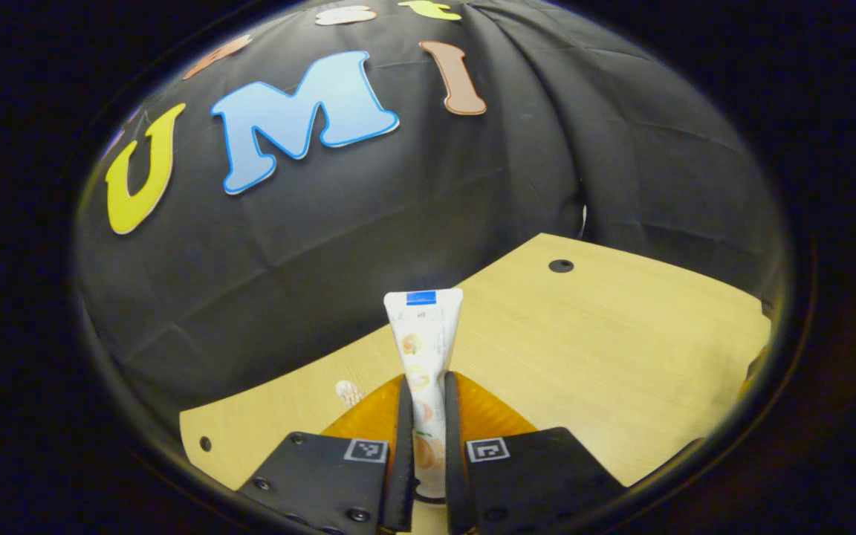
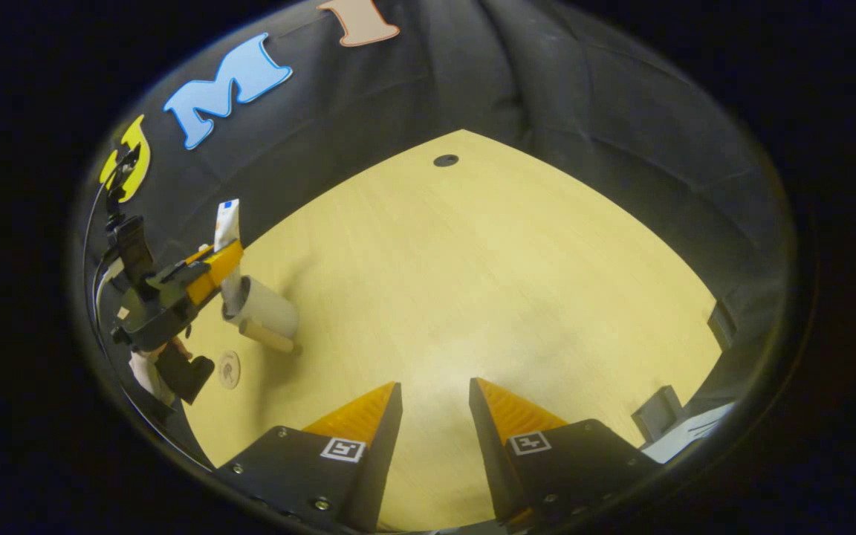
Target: Put the toothbrush and toothpaste on the desktop into the cup, then pick up the cup and place it on the coaster on the desktop.
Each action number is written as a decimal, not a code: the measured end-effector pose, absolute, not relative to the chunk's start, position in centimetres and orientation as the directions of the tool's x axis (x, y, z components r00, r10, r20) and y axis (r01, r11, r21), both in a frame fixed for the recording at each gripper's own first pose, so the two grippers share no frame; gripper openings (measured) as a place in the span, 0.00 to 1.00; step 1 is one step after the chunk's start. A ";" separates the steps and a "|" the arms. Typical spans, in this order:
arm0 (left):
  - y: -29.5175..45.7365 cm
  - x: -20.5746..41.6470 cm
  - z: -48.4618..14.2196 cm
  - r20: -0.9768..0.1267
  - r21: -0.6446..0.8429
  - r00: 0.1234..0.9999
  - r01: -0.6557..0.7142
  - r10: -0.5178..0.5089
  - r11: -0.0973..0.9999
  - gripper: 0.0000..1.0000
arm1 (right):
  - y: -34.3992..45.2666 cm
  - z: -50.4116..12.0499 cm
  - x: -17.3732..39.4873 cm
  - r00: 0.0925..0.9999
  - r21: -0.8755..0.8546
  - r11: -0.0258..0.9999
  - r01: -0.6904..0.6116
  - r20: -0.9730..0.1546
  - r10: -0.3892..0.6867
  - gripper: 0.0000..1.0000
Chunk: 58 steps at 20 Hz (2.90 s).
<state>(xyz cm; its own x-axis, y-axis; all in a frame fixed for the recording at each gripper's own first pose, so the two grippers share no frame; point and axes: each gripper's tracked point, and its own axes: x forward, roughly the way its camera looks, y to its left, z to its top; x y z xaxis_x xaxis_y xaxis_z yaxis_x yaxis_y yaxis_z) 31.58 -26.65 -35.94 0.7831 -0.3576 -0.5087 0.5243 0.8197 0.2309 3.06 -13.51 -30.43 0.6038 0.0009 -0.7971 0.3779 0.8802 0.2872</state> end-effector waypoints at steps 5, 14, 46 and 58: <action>-26.5 30.5 -35.8 -0.510 0.251 0.789 0.519 -0.344 0.817 0.33 | -13.0 -30.6 4.1 0.606 0.290 0.895 0.340 -0.795 0.027 0.55; -25.3 27.5 -31.3 -0.439 0.260 0.836 0.469 -0.329 0.844 0.46 | -10.1 -29.3 6.9 0.627 0.305 0.928 0.216 -0.772 0.108 0.55; 1.6 12.7 -33.1 -0.576 0.228 0.802 -0.030 0.159 0.973 0.50 | 5.9 -32.7 19.1 0.411 0.099 0.925 -0.368 -0.875 0.257 0.47; 3.5 10.6 -34.7 -0.612 0.218 0.769 -0.060 0.185 0.974 0.50 | 6.3 -34.0 20.3 0.452 0.053 0.941 -0.333 -0.867 0.209 0.20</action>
<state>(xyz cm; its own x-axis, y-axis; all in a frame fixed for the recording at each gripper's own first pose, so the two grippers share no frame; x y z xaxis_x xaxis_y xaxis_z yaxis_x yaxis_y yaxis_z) 10.56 3.48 -34.66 0.7685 0.1850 -0.6125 -0.0604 0.9740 0.2184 20.27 6.29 -34.04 0.4516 0.2089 -0.8674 -0.3331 0.9414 0.0533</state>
